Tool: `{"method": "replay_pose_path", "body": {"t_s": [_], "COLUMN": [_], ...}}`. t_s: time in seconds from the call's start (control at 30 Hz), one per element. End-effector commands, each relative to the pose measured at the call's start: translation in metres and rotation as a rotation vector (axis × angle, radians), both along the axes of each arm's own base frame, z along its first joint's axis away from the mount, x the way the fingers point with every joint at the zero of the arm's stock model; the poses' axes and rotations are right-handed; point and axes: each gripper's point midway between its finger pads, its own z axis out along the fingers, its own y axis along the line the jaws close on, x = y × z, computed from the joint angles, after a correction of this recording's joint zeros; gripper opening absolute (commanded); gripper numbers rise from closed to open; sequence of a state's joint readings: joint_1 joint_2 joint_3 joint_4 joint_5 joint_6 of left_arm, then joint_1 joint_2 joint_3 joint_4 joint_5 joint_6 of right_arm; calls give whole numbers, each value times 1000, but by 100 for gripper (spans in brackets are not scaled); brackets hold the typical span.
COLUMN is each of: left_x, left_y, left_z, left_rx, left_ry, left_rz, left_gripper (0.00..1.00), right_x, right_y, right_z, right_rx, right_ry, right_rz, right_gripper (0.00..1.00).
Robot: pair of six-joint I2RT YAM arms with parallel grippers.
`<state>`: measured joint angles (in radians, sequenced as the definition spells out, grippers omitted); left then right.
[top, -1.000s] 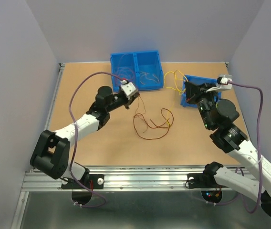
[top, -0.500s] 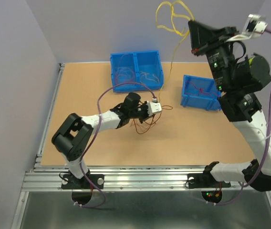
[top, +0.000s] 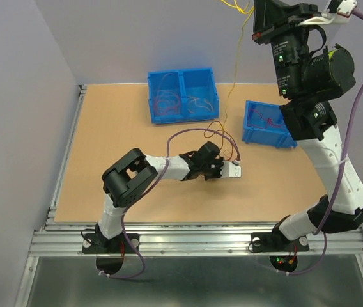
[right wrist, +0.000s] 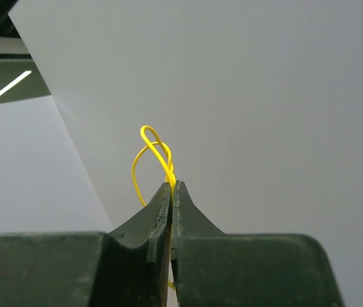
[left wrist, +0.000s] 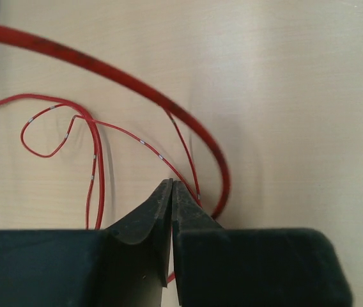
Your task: Untangle the cables
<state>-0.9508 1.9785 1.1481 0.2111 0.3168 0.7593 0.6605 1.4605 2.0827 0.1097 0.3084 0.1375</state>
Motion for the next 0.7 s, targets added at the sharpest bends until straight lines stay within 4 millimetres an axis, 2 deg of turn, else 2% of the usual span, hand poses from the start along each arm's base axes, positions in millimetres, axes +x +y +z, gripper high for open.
{"method": "replay_pose_path", "body": {"t_s": [0.0, 0.13, 0.2, 0.27, 0.4, 0.43, 0.47, 0.5, 0.53, 0.57, 0.6, 0.63, 0.67], "left_x": [-26, -29, -32, -34, -36, -33, -29, -18, -11, -4, 5, 23, 34], "left_y": [34, 36, 35, 34, 37, 37, 37, 34, 35, 35, 35, 36, 37], "left_z": [-56, -65, -68, -74, -87, -91, -92, -89, -88, -87, -83, -72, -62], "left_rx": [218, 251, 266, 274, 329, 344, 345, 335, 326, 319, 298, 248, 202], "left_ry": [83, 103, 109, 120, 176, 195, 205, 201, 218, 228, 242, 270, 309], "left_rz": [-8, -16, -20, -28, -14, 9, 26, 56, 103, 132, 164, 202, 259], "left_gripper": [14, 14, 14, 14, 12, 11, 11, 8, 6, 5, 5, 5, 5], "right_x": [-43, -60, -77, -89, -119, -133, -138, -142, -153, -153, -157, -160, -167], "right_y": [-40, -56, -71, -84, -121, -134, -140, -147, -158, -160, -165, -170, -183], "right_z": [62, 92, 109, 116, 129, 134, 136, 135, 137, 136, 135, 134, 131], "right_rx": [134, 209, 277, 332, 449, 473, 483, 505, 522, 513, 517, 524, 538], "right_ry": [-165, -241, -308, -352, -423, -452, -460, -457, -468, -463, -463, -457, -456], "right_rz": [-36, -42, -42, -48, -99, -110, -120, -132, -139, -159, -171, -187, -223], "right_gripper": [1, 1, 0, 1, 0, 0, 1, 1, 1, 1, 1, 0, 1]}}
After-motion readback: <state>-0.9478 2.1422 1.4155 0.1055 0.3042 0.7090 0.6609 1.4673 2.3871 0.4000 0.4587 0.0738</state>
